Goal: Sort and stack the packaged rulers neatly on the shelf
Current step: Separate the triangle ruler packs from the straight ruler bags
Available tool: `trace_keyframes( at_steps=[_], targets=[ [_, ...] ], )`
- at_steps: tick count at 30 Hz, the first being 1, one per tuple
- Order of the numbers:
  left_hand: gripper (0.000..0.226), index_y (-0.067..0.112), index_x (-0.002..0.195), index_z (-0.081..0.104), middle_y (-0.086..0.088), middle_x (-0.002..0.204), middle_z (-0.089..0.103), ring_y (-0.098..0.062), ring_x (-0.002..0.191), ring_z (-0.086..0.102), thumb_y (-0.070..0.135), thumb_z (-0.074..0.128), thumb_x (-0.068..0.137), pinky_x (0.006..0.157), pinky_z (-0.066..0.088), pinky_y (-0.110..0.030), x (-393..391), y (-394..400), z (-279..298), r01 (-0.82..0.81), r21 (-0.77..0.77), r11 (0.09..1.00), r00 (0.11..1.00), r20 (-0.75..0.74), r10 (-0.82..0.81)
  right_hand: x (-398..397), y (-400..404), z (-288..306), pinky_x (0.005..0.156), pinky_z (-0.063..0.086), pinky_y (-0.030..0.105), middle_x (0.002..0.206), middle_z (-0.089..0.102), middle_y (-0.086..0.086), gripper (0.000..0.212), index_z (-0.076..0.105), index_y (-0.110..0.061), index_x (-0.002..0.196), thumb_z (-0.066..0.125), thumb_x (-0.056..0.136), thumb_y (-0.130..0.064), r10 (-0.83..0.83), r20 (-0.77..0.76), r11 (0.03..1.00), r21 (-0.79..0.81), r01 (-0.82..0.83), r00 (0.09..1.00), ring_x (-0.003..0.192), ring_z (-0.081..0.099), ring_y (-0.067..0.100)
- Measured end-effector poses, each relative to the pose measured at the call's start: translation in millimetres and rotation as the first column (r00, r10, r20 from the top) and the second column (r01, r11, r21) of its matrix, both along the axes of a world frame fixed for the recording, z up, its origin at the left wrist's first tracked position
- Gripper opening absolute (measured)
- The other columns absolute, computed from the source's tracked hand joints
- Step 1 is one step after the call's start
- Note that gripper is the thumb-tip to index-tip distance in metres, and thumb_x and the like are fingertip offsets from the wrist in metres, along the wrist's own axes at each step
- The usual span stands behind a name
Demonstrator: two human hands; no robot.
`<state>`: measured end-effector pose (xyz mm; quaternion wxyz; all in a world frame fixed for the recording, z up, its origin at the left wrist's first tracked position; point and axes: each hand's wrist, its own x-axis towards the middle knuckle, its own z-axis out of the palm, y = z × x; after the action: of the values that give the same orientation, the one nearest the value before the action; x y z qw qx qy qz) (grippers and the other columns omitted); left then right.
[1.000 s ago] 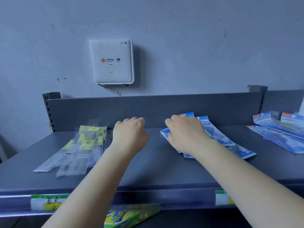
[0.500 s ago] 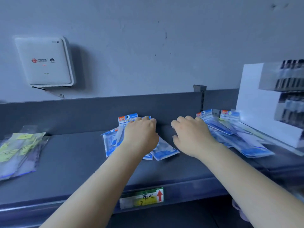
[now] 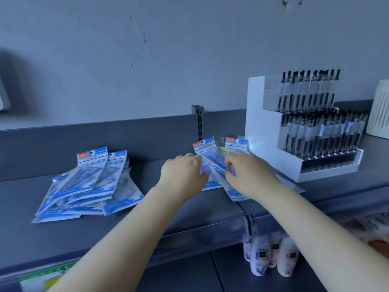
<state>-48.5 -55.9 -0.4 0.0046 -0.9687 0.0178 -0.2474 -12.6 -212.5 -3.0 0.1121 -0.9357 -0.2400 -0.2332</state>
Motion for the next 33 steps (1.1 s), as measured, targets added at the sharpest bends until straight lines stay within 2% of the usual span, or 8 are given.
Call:
trace_keyframes(
  at_steps=[13, 18, 20, 22, 25, 27, 29, 33],
  targets=[
    [0.043, 0.014, 0.112, 0.054, 0.000, 0.111, 0.059, -0.023, 0.103, 0.056, 0.049, 0.052, 0.088, 0.079, 0.042, -0.030, 59.3, -76.3, 2.7, -0.052, -0.202, 0.978, 0.967, -0.253, -0.001, 53.2, -79.4, -10.1, 0.079, 0.045, 0.030, 0.113, 0.057, -0.002, 0.024, 0.054, -0.019, 0.114, 0.049, 0.093, -0.029, -0.108, -0.208, 0.994, 0.010, 0.113, 0.972, 0.102, 0.055, 0.020],
    [0.038, 0.023, 0.079, 0.045, 0.004, 0.090, 0.051, -0.017, 0.084, 0.050, 0.056, 0.064, 0.077, 0.077, 0.043, -0.029, 68.3, -71.7, -5.5, -0.138, -0.409, 0.902, 0.933, -0.359, -0.020, 65.6, -74.7, -14.5, 0.089, 0.047, 0.036, 0.120, 0.056, 0.004, 0.033, 0.051, -0.015, 0.121, 0.044, 0.095, -0.036, -0.166, -0.295, 0.986, -0.081, 0.149, 0.941, 0.109, 0.054, 0.024],
    [0.039, 0.021, 0.091, 0.053, 0.002, 0.095, 0.053, -0.015, 0.086, 0.049, 0.052, 0.069, 0.075, 0.076, 0.041, -0.029, 73.1, -68.1, -7.3, -0.144, -0.484, 0.863, 0.929, -0.368, -0.051, 68.0, -72.3, -15.2, 0.088, 0.047, 0.035, 0.121, 0.056, 0.005, 0.036, 0.049, -0.015, 0.122, 0.047, 0.094, -0.037, -0.181, -0.315, 0.983, -0.068, 0.168, 0.932, 0.110, 0.054, 0.026],
    [0.053, 0.013, 0.113, 0.057, -0.001, 0.109, 0.057, -0.015, 0.093, 0.051, 0.047, 0.072, 0.075, 0.076, 0.038, -0.025, 75.7, -64.9, -5.8, -0.163, -0.550, 0.819, 0.921, -0.383, -0.073, 69.6, -71.5, -13.0, 0.083, 0.047, 0.032, 0.121, 0.055, 0.007, 0.042, 0.047, -0.013, 0.124, 0.054, 0.090, -0.038, -0.202, -0.337, 0.979, -0.028, 0.204, 0.920, 0.108, 0.054, 0.026],
    [0.054, 0.010, 0.120, 0.057, -0.004, 0.117, 0.061, -0.020, 0.096, 0.056, 0.037, 0.074, 0.076, 0.080, 0.043, -0.027, 78.9, -58.5, -2.7, -0.193, -0.613, 0.766, 0.908, -0.407, -0.097, 72.7, -72.1, -12.0, 0.080, 0.049, 0.032, 0.118, 0.059, 0.006, 0.048, 0.046, -0.013, 0.122, 0.063, 0.083, -0.036, -0.216, -0.359, 0.963, 0.073, 0.258, 0.908, 0.103, 0.057, 0.026],
    [0.034, 0.013, 0.110, 0.060, -0.009, 0.098, 0.065, -0.023, 0.081, 0.060, 0.027, 0.070, 0.081, 0.070, 0.046, -0.028, 78.1, -55.0, 1.0, -0.201, -0.639, 0.743, 0.907, -0.408, -0.106, 73.7, -72.7, -13.4, 0.079, 0.048, 0.031, 0.120, 0.060, 0.002, 0.048, 0.044, -0.017, 0.126, 0.061, 0.084, -0.036, -0.197, -0.369, 0.956, 0.132, 0.261, 0.908, 0.103, 0.057, 0.024],
    [0.004, 0.016, 0.087, 0.058, -0.012, 0.076, 0.057, -0.023, 0.058, 0.045, 0.017, 0.061, 0.084, 0.055, 0.036, -0.025, 77.4, -51.0, 4.2, -0.203, -0.652, 0.730, 0.920, -0.383, -0.086, 74.6, -72.7, -14.5, 0.073, 0.044, 0.027, 0.122, 0.061, -0.002, 0.048, 0.043, -0.022, 0.130, 0.058, 0.086, -0.035, -0.161, -0.375, 0.946, 0.206, 0.252, 0.913, 0.102, 0.059, 0.021],
    [0.006, 0.011, 0.085, 0.053, -0.013, 0.075, 0.052, -0.025, 0.059, 0.045, 0.005, 0.051, 0.085, 0.056, 0.032, -0.024, 75.9, -39.0, 5.7, -0.171, -0.817, 0.550, 0.963, -0.257, -0.083, 73.3, -67.3, -13.6, 0.056, 0.035, 0.022, 0.118, 0.060, 0.003, 0.043, 0.046, -0.017, 0.130, 0.055, 0.088, -0.012, 0.102, -0.416, 0.806, 0.567, 0.170, 0.903, 0.088, 0.056, 0.018]
  ],
)
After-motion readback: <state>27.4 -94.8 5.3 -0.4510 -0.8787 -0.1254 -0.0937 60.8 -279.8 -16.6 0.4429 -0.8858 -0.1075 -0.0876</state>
